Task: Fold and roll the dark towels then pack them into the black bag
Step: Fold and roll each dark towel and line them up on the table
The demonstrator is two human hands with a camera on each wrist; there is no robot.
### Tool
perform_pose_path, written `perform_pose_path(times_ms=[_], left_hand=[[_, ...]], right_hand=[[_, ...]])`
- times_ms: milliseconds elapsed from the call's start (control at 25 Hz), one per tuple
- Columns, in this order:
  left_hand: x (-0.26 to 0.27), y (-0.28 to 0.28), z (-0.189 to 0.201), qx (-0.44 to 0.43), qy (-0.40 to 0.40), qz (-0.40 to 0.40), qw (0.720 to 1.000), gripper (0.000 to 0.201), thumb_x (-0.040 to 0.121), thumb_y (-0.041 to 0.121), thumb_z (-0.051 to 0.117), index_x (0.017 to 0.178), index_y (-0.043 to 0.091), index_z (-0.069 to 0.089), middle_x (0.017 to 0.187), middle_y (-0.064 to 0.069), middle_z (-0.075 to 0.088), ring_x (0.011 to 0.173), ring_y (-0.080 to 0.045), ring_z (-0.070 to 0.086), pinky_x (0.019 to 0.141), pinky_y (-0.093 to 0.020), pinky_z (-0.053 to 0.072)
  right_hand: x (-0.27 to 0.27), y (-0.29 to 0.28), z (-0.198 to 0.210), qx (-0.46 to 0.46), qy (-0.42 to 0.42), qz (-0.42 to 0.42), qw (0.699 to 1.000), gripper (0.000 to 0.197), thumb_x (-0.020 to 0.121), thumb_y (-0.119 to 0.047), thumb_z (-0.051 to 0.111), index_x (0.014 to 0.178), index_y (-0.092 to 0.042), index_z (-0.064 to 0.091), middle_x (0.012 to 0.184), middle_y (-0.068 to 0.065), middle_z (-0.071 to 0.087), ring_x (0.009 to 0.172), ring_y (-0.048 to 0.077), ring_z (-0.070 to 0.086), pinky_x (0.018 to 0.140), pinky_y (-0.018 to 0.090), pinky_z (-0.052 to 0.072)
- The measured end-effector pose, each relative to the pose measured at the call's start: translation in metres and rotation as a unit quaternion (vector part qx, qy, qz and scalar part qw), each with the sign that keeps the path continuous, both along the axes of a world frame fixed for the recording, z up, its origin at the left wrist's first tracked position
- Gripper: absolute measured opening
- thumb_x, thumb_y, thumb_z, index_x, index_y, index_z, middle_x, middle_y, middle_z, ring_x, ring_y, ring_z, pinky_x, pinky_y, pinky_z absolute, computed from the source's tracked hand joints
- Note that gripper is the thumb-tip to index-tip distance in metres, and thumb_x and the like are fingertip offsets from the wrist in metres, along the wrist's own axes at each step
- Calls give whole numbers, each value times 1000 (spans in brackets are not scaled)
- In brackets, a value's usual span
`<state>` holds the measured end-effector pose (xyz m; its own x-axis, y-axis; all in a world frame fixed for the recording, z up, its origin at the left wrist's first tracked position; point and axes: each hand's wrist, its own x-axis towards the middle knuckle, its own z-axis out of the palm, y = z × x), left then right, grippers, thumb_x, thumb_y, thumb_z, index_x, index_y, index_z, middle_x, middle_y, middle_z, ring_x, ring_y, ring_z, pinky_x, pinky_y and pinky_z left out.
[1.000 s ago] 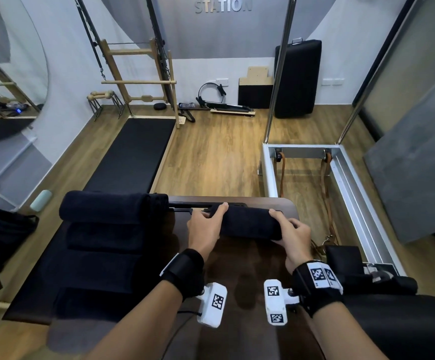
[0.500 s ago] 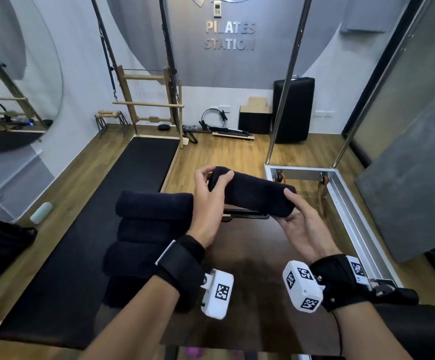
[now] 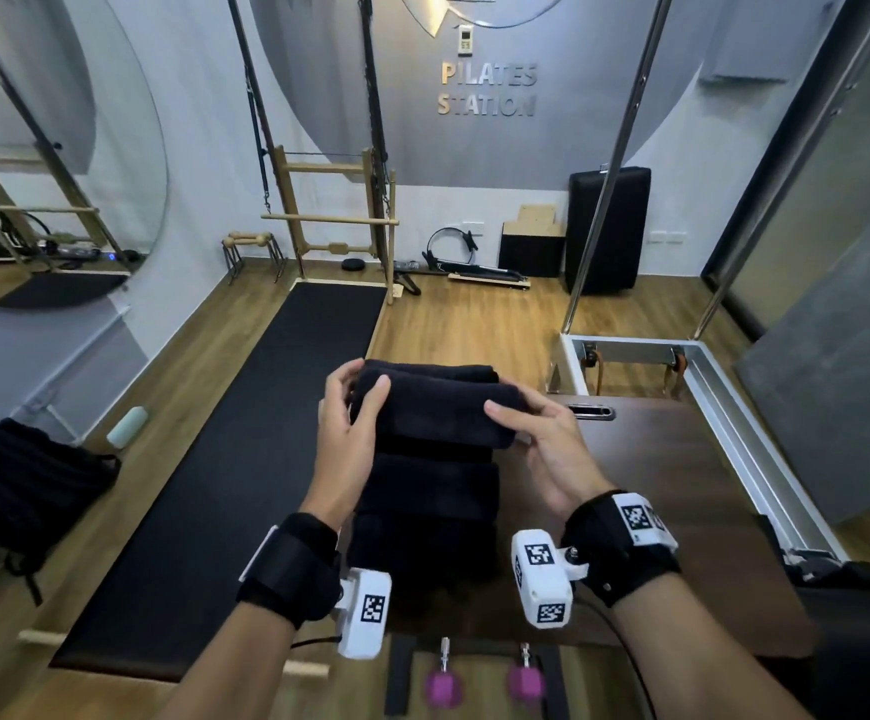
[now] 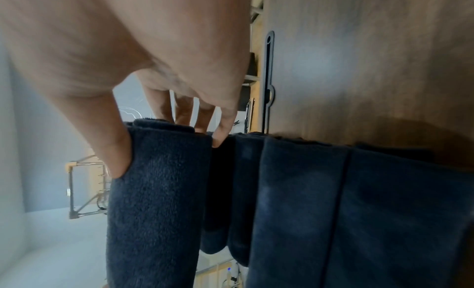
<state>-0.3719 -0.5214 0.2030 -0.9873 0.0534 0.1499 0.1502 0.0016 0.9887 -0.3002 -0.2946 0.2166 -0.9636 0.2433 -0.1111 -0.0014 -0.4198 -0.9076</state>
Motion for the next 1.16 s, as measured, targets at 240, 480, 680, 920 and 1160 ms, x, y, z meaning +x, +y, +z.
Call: perform_pose_path(times_ms=[240, 480, 680, 920, 1160], left_hand=[[6, -11, -35, -55, -55, 22, 997, 43, 90, 72, 61, 127, 49, 62, 132, 13, 55, 122, -5, 59, 108, -37, 51], [9, -6, -20, -47, -54, 29, 997, 16, 101, 67, 49, 94, 73, 62, 106, 37, 66, 99, 19, 61, 78, -12, 49], [10, -4, -32, -96, -78, 75, 989, 35, 103, 64, 48, 96, 33, 64, 103, 12, 63, 98, -8, 63, 73, -22, 45], [19, 2, -25, -101, -61, 136, 984, 40, 101, 60, 55, 121, 25, 58, 127, 6, 53, 116, -13, 54, 95, -32, 45], [72, 35, -11, -47, 118, 103, 987, 20, 103, 56, 59, 103, 36, 61, 95, 15, 63, 92, -11, 62, 83, -24, 49]], right_hand=[[-3, -28, -36, 136, -75, -118, 981, 34, 77, -22, 91, 108, -17, 78, 101, -1, 81, 101, 19, 76, 81, 27, 60], [-14, -32, -32, 153, -43, -214, 964, 32, 74, -28, 94, 102, -19, 81, 98, -2, 81, 97, 14, 76, 87, 32, 61], [-7, -38, -46, 284, -92, -247, 922, 23, 82, -42, 86, 100, -32, 76, 94, -11, 77, 93, 5, 71, 89, 31, 60], [5, -29, -42, 236, -104, -122, 958, 51, 97, -55, 64, 142, -29, 63, 136, -16, 66, 124, 2, 60, 107, 27, 49], [49, -7, -43, 236, -126, -147, 952, 59, 102, -52, 56, 152, -21, 52, 148, -13, 54, 135, 2, 48, 106, 20, 35]])
